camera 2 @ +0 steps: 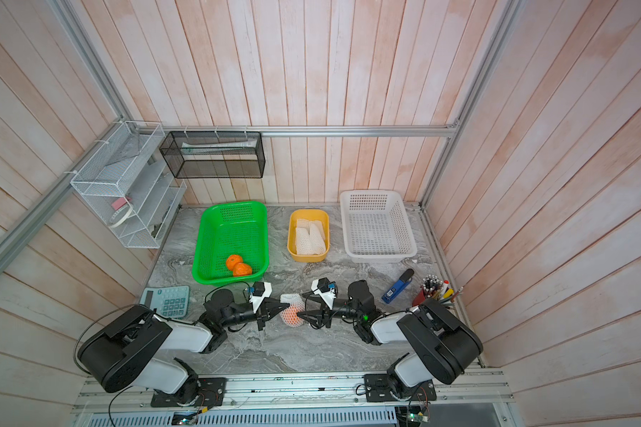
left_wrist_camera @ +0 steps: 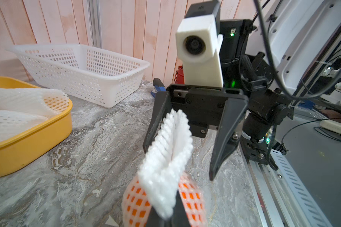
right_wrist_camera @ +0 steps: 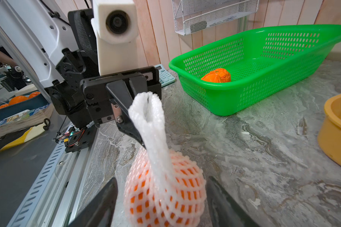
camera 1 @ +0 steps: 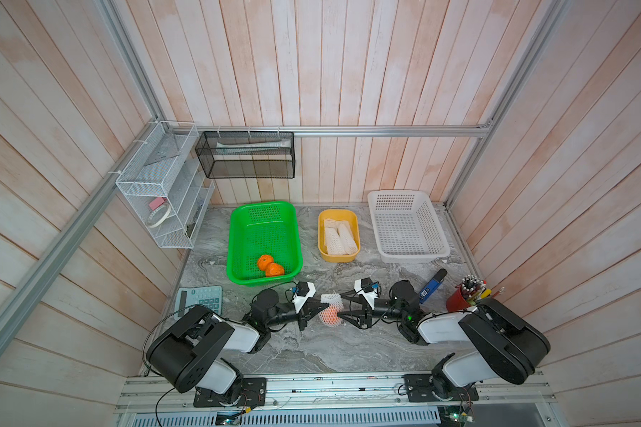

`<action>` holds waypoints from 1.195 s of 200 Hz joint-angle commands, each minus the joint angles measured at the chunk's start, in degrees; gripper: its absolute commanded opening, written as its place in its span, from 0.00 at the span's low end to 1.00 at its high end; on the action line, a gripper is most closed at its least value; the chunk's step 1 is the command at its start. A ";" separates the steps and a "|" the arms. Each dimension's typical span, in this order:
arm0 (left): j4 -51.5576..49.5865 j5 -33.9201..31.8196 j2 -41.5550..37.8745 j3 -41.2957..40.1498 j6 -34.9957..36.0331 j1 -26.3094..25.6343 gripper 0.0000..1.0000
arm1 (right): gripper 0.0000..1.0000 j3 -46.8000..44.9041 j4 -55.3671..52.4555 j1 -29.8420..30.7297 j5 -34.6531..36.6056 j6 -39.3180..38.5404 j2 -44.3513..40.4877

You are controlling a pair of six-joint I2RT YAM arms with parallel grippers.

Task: Remove foam nets from oranges
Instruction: Remove the foam net from the orange.

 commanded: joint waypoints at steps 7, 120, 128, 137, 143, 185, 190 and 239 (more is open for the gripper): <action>4.10 -0.56 0.75 -0.45 -0.04 -1.21 0.00 | 0.69 0.85 5.77 -0.14 -1.86 2.64 3.56; 4.34 -2.58 0.94 0.18 0.93 -3.07 0.00 | 0.35 2.31 14.38 -0.45 -6.42 6.68 12.29; 4.36 -2.57 0.84 0.35 0.89 -3.12 0.00 | 0.28 2.64 15.15 -0.45 -7.03 7.13 12.95; 4.49 -2.20 0.95 0.45 0.68 -3.30 0.00 | 0.22 2.93 15.98 -0.41 -7.44 7.67 13.52; 4.55 -2.10 0.99 0.53 0.68 -3.34 0.00 | 0.19 3.13 16.53 -0.46 -7.57 8.04 13.88; 4.56 -2.00 -0.11 -0.34 -0.81 -3.24 0.39 | 0.00 3.76 15.83 -0.47 -6.25 6.96 13.16; 4.22 -2.25 -0.59 -0.57 -2.51 -3.28 0.47 | 0.00 3.81 14.86 -0.45 -5.79 6.26 12.68; 4.47 -6.50 -1.78 -3.91 -5.80 -3.37 0.70 | 0.00 4.08 12.82 -0.44 -3.90 3.97 12.24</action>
